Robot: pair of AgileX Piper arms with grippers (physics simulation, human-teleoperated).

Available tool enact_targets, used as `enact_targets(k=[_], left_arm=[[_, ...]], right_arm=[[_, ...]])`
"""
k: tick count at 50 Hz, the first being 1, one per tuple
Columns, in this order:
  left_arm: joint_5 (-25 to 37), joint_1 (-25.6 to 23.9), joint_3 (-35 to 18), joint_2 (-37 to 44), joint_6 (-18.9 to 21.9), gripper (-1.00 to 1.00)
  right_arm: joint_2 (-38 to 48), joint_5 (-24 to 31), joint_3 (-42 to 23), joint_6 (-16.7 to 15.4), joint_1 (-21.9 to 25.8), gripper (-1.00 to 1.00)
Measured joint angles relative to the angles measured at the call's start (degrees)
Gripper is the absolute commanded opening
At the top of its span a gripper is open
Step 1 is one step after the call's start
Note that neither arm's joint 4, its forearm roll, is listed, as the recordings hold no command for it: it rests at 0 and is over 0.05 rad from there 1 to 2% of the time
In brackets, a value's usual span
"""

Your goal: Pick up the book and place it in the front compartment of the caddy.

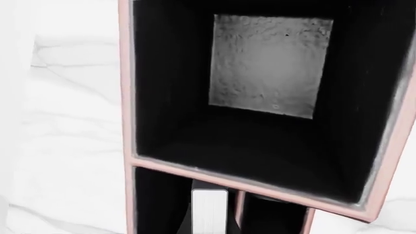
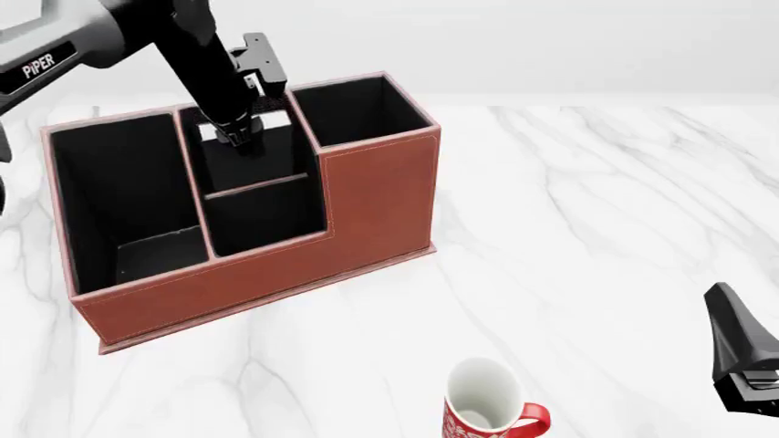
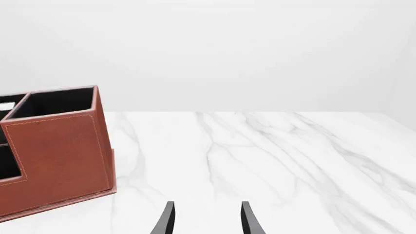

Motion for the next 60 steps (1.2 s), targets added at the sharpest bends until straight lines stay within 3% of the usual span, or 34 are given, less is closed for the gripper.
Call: enact_targets(k=[42, 43, 60], left_arm=[[-3.40, -0.35, 5.61, -0.79, -5.74, -1.00], [-3.58, -0.32, 5.77, -0.89, -5.78, 1.00], [-4.28, 3.01, 11.53, -5.76, -2.14, 1.00]], right_arm=[[0.00, 0.00, 0.00, 0.00, 0.00, 1.00], [0.00, 0.00, 0.00, 0.00, 0.00, 1.00], [0.00, 0.00, 0.00, 0.00, 0.00, 1.00]])
